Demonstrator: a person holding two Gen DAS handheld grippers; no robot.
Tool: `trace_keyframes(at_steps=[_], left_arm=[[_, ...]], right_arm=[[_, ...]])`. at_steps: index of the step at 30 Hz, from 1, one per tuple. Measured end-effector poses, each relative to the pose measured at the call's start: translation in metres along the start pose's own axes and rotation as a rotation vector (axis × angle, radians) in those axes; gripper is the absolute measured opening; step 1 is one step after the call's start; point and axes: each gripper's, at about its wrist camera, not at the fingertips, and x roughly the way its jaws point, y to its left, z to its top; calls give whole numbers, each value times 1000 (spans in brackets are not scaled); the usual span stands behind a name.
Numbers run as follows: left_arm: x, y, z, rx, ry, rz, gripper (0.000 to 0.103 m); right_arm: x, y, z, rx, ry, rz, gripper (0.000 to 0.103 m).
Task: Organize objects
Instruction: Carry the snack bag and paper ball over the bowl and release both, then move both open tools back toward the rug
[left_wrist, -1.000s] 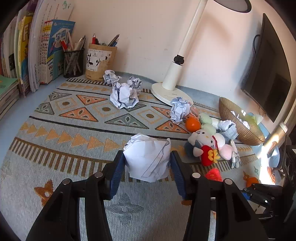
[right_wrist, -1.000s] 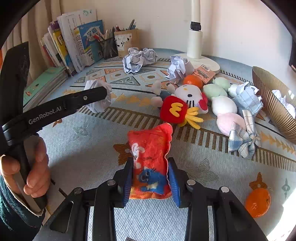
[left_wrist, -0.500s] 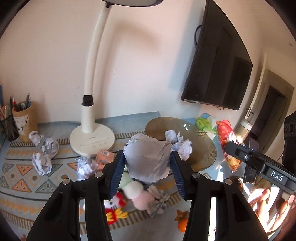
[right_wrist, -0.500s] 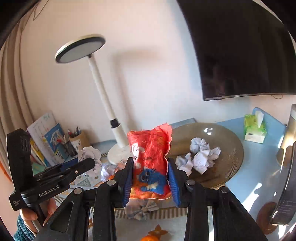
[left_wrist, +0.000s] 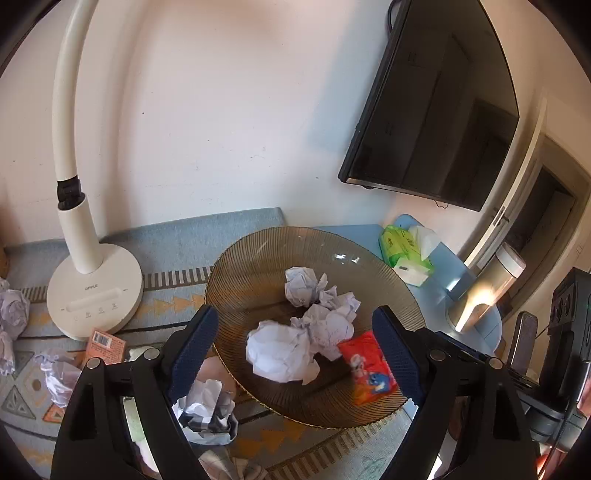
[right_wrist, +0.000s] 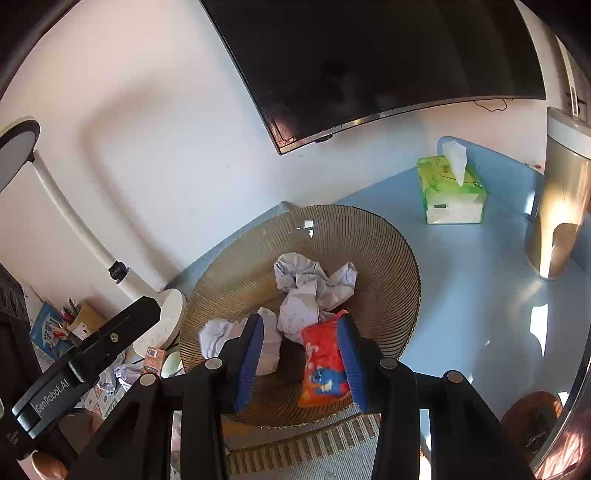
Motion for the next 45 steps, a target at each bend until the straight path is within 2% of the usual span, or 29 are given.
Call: trace_keyframes(at_steps=[3,7,9,12,14,18,21,23,25,28,38,42,45], left_arm=[[-15,13,-5,-23,-6,4,85],[-59,35,-15,-74,-65,27,85],[-92,49,-27,-90,-111,55,85],[-141,76,-57,-116,-188,150,100],[-164,97,-82,-135,-219,249,102],[-169,147,-129,-176,-128,416,102],[-159,178,-158,-224,-89,466,102],[-155,189,-170,-242,-85,465,102],[-155,195,-176,-263,-82,450,101],[-158,195,-176,-263,-112,429,101],[-159,198,-180,-278,-110,386,102],[-151,190,-172,-224,-64,360,101],[-147,180,-146,-183,-68,304,101]], right_arm=[[-17,4,-7,-22,-21,29,42],[-42,31,-24,-108,-49,128,47],[-53,46,-41,-175,-69,159,62],[-52,57,-73,-233,-72,180,63],[-38,55,-92,-235,-43,176,63],[4,42,-116,-207,21,106,63],[21,35,-121,-181,67,76,63],[20,37,-121,-203,52,65,63],[26,38,-123,-216,75,52,63],[33,42,-125,-236,103,25,63],[26,60,-135,-351,70,21,68],[22,58,-133,-346,76,94,68],[14,60,-136,-351,79,101,68]])
